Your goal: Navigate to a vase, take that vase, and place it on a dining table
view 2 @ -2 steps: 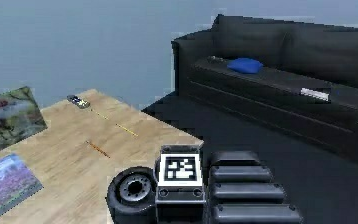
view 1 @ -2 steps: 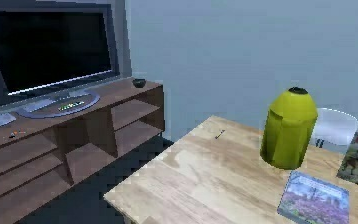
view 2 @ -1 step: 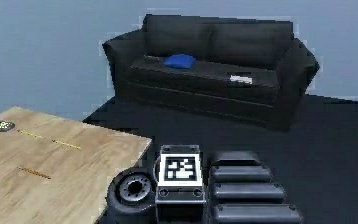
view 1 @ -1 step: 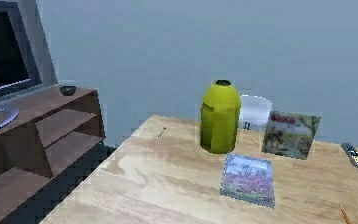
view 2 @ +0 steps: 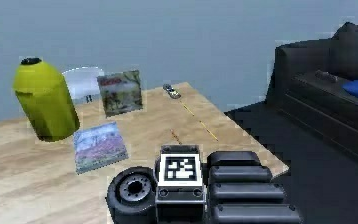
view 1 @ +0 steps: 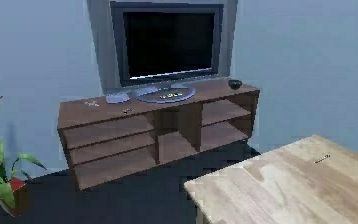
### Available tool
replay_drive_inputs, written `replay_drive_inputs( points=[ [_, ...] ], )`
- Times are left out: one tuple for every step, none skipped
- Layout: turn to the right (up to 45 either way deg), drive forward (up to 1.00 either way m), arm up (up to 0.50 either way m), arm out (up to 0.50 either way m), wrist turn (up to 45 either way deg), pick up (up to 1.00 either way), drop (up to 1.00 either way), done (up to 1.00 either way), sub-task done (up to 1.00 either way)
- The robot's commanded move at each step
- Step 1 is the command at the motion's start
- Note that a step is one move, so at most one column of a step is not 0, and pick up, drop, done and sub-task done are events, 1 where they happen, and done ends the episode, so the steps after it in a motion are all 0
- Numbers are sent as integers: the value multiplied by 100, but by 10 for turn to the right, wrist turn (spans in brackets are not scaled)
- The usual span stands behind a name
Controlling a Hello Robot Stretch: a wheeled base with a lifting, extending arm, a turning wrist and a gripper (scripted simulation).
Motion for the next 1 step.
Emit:
replay_drive_inputs(
  points=[
    [-450,0,0,0,0,0,0,0,0]
  ],
)
